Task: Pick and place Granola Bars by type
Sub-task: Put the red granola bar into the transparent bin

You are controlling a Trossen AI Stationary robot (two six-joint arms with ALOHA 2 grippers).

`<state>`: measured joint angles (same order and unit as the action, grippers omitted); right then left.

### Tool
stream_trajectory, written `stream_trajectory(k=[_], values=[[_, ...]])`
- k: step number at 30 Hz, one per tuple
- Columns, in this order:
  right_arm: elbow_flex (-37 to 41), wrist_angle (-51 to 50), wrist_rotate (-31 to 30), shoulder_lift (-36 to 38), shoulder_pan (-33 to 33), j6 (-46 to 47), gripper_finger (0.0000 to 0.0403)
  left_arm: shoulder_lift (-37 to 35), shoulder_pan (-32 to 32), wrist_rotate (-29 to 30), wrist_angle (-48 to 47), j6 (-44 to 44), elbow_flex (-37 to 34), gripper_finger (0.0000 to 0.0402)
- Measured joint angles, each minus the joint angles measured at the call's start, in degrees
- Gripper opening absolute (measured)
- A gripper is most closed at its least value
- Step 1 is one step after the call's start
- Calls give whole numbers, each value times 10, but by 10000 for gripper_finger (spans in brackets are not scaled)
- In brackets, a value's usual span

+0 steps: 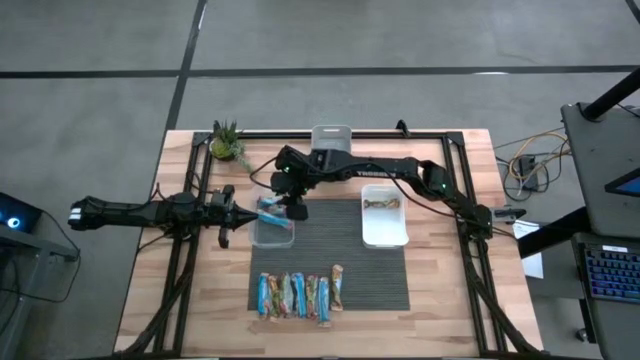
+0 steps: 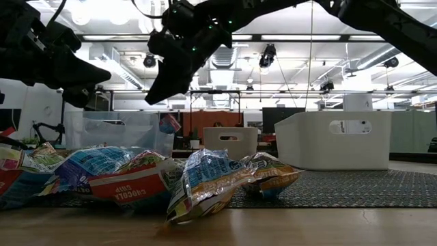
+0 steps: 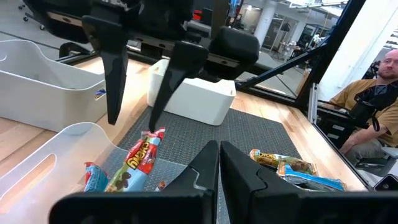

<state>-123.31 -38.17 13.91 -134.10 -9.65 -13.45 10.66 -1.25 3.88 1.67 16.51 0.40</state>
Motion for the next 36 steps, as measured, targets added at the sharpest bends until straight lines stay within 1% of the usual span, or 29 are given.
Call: stream_trajectory(k=[3,6,14,18,22,27,36], values=[[0,0,-2,0,0,0,150,0,0,0,0,0,0,0],[0,-3,-2,0,0,0,158,0,0,0,0,0,0,0],[2,-44,-5,0,0,-15,163,0,0,0,0,0,0,0],[2,-65,-5,0,0,-20,170,0,0,0,0,0,0,0],[1,-91,-5,0,1,-45,179,0,0,0,0,0,0,0],[5,-97,-5,0,3,-57,189,0,0,0,0,0,0,0],[14,-101,-5,0,3,-71,190,0,0,0,0,0,0,0]])
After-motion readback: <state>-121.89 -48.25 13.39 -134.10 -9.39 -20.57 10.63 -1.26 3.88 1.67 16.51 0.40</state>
